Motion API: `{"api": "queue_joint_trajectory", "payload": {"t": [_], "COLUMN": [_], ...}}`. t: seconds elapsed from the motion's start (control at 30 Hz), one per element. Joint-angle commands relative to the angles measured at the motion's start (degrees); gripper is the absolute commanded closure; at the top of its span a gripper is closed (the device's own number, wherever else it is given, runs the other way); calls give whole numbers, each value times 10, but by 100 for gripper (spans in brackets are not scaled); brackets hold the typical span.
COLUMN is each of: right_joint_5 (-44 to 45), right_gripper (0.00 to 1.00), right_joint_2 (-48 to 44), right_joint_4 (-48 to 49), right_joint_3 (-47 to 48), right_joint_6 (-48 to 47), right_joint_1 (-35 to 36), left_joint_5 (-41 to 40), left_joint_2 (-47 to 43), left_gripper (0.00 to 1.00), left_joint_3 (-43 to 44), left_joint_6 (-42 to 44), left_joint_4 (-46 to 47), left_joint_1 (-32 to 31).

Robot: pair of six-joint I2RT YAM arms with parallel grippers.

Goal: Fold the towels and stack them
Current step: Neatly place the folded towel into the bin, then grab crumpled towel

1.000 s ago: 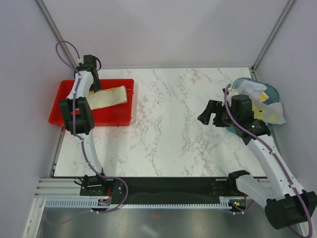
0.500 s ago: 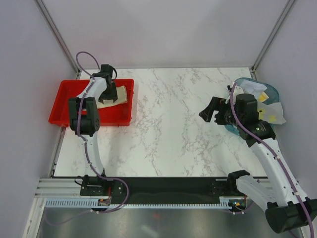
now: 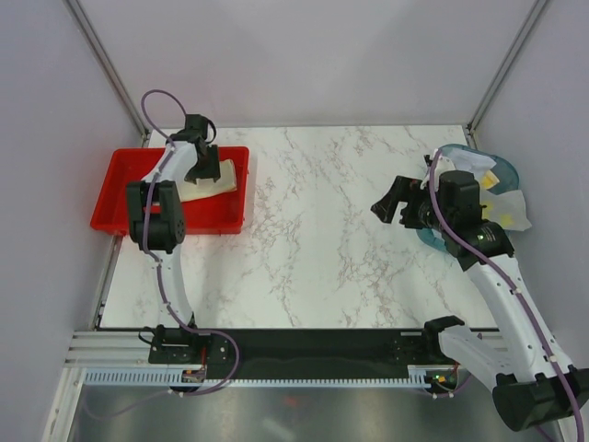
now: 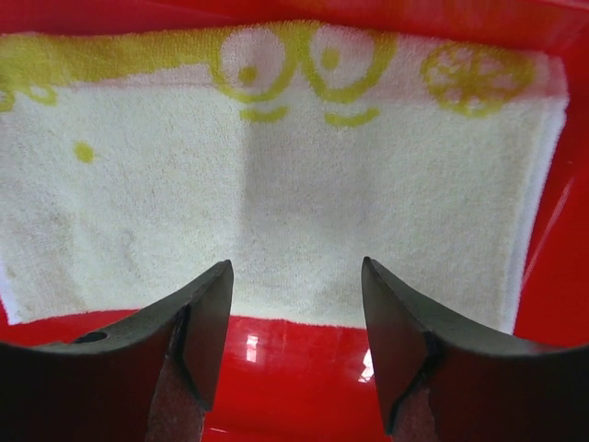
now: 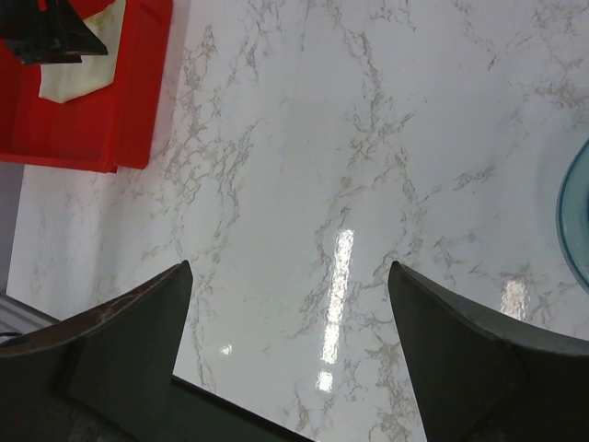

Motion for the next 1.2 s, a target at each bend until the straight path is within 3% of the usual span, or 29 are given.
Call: {"api": "queue_joint_trajectory", "payload": {"t": [0.0,0.13,0.23,0.27,0.4,0.53,0.67,1.1,1.17], "right_joint_5": [41,231,294,313,310,323,345,367,349], "right_gripper": [4,3,3,3,3,3,4,6,10], "right_joint_2": [19,104,197,242,356,469,554,582,586], "right_joint_4": [11,10,12,16,33,1,-7,-2,6], "right_joint_3": [50,119,180,196,282,360,409,388,374], "right_joint_6": [5,2,-17,-26,-14,54,73,98,102], "right_joint_1": [3,1,-45,-57,-110,-158,-174,-208,-214], "left_joint_5": [3,2,60,83,176,182,205,189,194], "left_joint_2": [-80,-181,-267,-285,-364,-418,-463,-500,-500], "left_gripper": [34,25,18,1,0,0,0,1,2], "left_joint_3": [18,8,-39,-52,-115,-185,-267,-297,-296], "left_joint_6": [2,-23,-71,-75,-87,-109,-124,-128,-149], "left_joint_4": [12,7,8,10,10,22,57,72,80], "left_joint_1": [-10,-58,-84,-90,-129,-223,-269,-287,-288]}}
